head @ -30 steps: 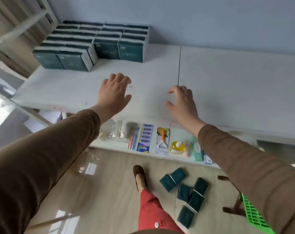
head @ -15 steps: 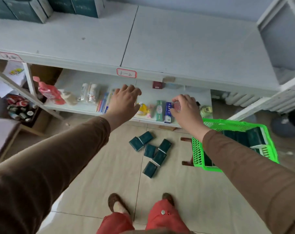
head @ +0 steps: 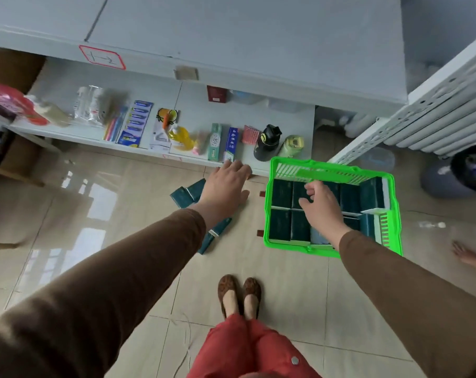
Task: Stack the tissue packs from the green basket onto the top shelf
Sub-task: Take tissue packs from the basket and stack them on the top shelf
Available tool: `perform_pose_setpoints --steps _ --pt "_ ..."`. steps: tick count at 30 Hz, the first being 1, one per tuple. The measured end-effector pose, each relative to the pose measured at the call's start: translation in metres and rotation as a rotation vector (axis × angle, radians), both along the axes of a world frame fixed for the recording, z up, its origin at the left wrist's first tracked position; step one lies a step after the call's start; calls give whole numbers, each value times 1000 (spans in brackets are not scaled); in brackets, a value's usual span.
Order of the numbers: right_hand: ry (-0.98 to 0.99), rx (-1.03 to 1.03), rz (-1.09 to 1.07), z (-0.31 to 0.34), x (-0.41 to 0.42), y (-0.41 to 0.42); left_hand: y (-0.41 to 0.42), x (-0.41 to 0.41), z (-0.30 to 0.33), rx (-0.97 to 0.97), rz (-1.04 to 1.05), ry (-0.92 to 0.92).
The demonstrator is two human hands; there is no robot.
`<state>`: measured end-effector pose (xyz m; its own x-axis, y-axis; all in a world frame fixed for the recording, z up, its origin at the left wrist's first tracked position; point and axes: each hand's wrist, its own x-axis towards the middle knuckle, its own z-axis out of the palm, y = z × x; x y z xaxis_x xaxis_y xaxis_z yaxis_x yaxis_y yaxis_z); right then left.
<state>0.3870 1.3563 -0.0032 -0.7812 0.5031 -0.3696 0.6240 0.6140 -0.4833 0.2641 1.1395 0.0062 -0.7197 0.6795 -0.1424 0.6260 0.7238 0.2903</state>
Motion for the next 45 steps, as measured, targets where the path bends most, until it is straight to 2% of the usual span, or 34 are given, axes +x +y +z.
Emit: perform_pose_setpoints --steps 9,15,19,23,28,32,35,39,42,45 --pt "-255 -36 -201 -102 67 96 109 37 -92 -97 -82 -80" --pt "-385 -98 -203 -159 80 142 199 45 -156 -134 -108 -170" --pt "-400 -154 -239 -190 73 146 260 40 -201 -154 -149 -207" --pt "-425 -95 -264 -212 72 142 315 35 -231 -153 -221 -168" --pt "-414 60 -153 -232 81 138 359 37 -260 -236 -411 -56" --pt "-365 55 -142 -242 88 141 373 38 -272 -336 -503 15" --pt "-418 4 -129 -246 88 146 370 37 -270 -377 -553 44" --pt "-496 -108 -155 -235 84 150 351 26 -251 -325 -430 -68" --pt "-407 -231 -215 -208 81 150 314 15 -224 -259 -242 -158" --pt "-314 -262 -150 -160 70 143 253 3 -173 -126 -46 -169"
